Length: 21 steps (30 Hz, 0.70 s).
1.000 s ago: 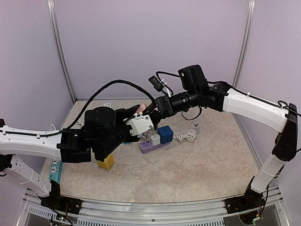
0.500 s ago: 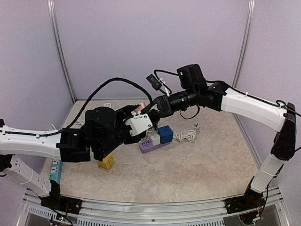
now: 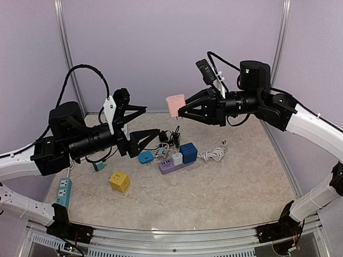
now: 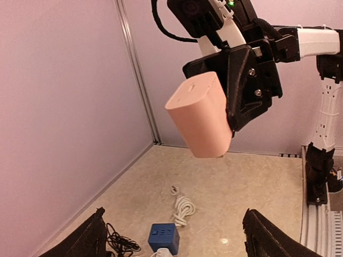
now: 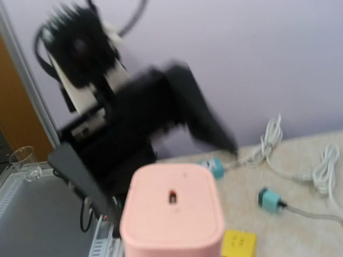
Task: Insert the plug
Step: Adjust the plug.
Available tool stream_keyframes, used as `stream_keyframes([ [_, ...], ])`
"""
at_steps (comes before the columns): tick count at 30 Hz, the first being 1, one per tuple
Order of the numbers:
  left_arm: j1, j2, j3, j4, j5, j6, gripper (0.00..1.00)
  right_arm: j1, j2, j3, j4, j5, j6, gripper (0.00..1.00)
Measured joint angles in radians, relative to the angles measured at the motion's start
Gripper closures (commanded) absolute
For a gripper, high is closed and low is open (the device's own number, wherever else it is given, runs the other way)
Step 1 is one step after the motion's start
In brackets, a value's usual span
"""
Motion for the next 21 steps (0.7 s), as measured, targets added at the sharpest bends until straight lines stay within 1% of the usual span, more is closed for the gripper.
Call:
stream_keyframes([
  [2, 0.000, 0.028, 0.012, 0.003, 0.074, -0.043, 0.29, 0.000, -0.010, -0.011, 0.035, -0.013, -0.013, 1.00],
  [6, 0.000, 0.085, 0.045, 0.016, 0.190, -0.113, 0.31, 0.000, -0.010, -0.023, 0.079, -0.054, -0.031, 1.00],
  [10, 0.000, 0.100, 0.083, 0.033, 0.276, -0.151, 0.37, 0.000, -0.011, -0.030, 0.096, -0.084, -0.042, 1.00],
  [13, -0.001, 0.114, 0.125, 0.047, 0.310, -0.166, 0.43, 0.001, -0.014, -0.039, 0.105, -0.103, -0.049, 1.00],
  [18, -0.004, 0.159, 0.170, 0.064, 0.327, -0.187, 0.48, 0.002, -0.017, -0.043, 0.111, -0.119, -0.064, 1.00],
  [21, -0.007, 0.183, 0.180, 0.064, 0.325, -0.192, 0.55, 0.006, -0.018, -0.043, 0.113, -0.129, -0.071, 1.00],
])
